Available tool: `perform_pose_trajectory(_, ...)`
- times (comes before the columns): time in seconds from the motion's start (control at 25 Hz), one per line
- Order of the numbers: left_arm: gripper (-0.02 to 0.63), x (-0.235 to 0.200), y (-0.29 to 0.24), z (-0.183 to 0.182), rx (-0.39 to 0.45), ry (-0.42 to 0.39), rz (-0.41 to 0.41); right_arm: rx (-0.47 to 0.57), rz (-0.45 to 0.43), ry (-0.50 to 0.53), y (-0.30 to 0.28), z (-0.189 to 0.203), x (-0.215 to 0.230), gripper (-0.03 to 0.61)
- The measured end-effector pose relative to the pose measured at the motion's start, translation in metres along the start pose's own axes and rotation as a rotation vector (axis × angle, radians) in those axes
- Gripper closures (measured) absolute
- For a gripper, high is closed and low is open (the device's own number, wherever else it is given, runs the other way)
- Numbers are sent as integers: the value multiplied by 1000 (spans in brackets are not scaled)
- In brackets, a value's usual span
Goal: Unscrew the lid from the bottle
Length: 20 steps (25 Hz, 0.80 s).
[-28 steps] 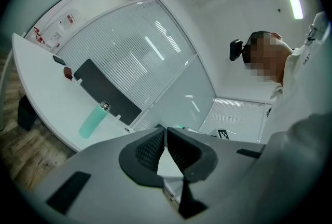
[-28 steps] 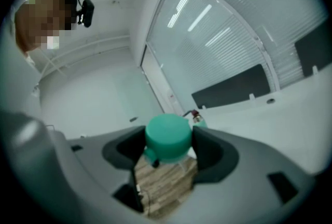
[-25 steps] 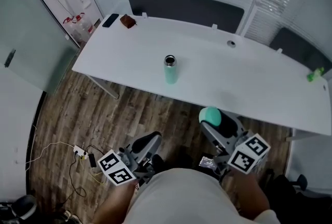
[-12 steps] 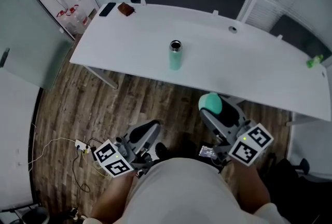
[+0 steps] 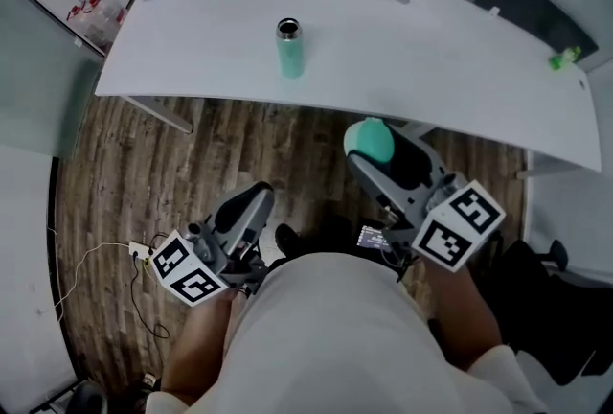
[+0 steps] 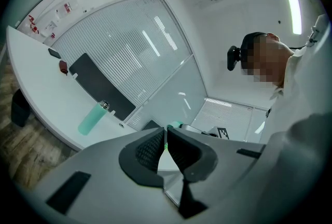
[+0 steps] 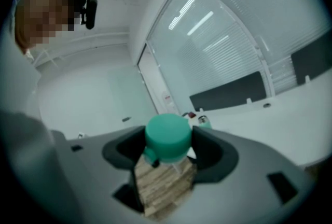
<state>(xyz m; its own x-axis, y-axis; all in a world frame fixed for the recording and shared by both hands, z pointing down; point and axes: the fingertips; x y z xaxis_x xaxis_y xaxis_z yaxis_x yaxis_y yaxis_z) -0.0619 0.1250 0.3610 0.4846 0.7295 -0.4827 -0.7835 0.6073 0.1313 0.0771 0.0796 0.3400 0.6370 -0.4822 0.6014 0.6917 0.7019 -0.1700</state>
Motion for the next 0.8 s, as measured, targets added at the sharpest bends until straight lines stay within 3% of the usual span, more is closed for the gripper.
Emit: perform_pose_trajectory(0.8, 583, 2, -9, 10, -22, 19, 19, -8, 18, -4, 4, 1, 7, 284)
Point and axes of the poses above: the fingertips, and each gripper's own axes: y backward along the fingers, x to its right, z out of its underside, and after that the axes turned 12 degrees about -y, right-handed
